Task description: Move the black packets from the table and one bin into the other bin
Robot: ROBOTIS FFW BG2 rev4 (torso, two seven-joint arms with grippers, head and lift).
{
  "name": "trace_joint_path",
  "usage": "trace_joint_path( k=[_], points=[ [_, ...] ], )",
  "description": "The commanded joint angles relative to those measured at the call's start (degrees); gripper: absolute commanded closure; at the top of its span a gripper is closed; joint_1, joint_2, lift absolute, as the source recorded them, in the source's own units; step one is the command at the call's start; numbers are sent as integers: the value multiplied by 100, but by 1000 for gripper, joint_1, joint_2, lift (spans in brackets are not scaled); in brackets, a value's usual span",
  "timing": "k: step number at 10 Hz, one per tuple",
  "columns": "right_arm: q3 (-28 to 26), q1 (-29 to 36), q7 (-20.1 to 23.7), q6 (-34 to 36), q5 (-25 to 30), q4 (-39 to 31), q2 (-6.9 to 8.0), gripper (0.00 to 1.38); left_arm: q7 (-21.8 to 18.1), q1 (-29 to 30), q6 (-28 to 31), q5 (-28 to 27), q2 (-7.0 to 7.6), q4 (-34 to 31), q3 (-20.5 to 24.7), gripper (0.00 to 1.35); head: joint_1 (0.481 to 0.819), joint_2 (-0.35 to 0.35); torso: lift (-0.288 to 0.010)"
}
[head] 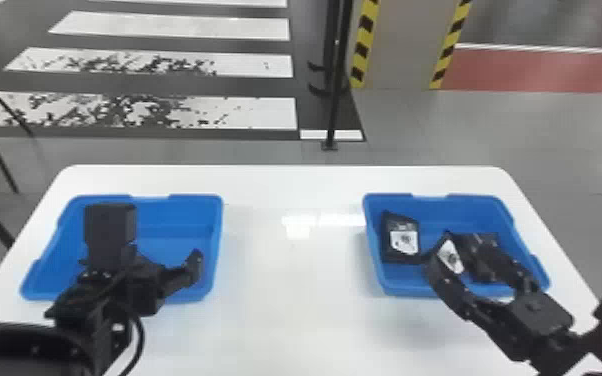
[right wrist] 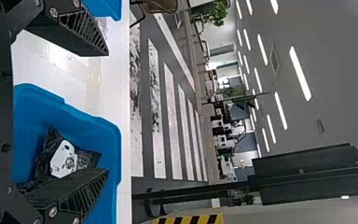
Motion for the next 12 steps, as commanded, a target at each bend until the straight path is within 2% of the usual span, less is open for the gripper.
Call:
trace_joint_path(
  k=[1,2,5,9,12],
  points=[
    [36,-3,25,0,-25,-26,-10,139,146,-437,929,-184,27,28,-46,154,695,-47,-110],
    [59,11,42,-28,-70,-40,-27,139,295,-662,1294,-321,36,84,-46,153,695,-24,-110],
    [93,11,95,-70,-116,-69,-54,139,453,-1098,1618,-447,-25,577,159,153,695,35,-110],
    [173,11,113,-70,-139,-83,-80,139,515,-1661,1547,-367,-78,1575,445,148,695,79,-110],
    [265,11,121,-70,-128,-83,-89,139,594,-1858,1632,-252,-87,2081,845,153,695,111,-110]
  ],
)
